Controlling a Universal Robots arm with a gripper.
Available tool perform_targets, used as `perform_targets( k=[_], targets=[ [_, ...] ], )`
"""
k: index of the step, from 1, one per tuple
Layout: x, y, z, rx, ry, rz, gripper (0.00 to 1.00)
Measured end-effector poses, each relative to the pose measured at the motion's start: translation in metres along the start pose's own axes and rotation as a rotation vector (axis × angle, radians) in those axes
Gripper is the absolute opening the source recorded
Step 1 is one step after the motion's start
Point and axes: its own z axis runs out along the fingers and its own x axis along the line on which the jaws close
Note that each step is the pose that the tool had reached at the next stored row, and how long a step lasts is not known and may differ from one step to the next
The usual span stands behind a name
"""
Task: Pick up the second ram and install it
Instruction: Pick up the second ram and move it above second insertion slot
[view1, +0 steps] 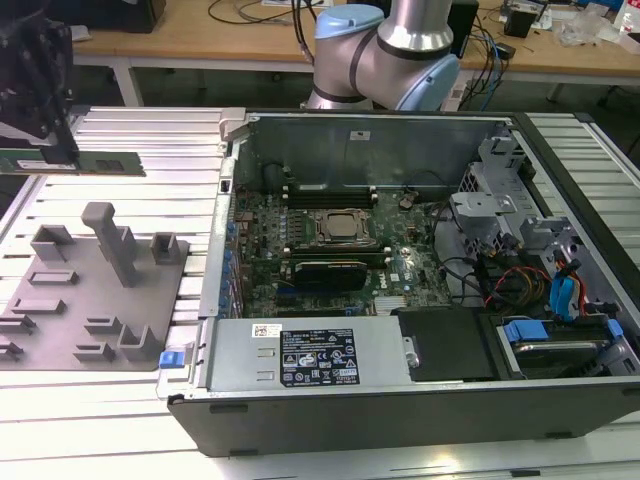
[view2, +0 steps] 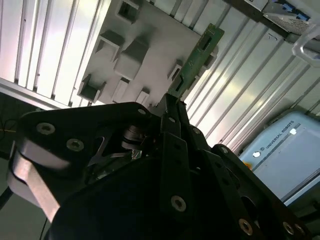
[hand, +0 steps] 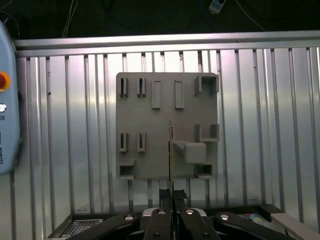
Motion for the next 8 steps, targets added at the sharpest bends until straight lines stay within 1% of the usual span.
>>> perform_targets(
  k=[1, 2, 3, 5, 6, 8],
  targets=[
    [-0.0003, -0.0063, -0.0003, 0.0, 0.0001, 0.0, 0.13],
    [-0.0006, -0.0109, -0.0005, -0.0001, 0.0, 0.0, 0.13],
    [-0.001, -0.0174, -0.0007, -0.0002, 0.0, 0.0, 0.13],
    [-0.0014, -0.0236, -0.001, -0.0004, 0.0001, 0.0, 0.13],
    [-0.0017, -0.0287, -0.0012, -0.0006, 0.0001, 0.0, 0.13],
    [-0.0026, -0.0419, -0.0018, -0.001, 0.0, 0.0, 0.13]
  ],
)
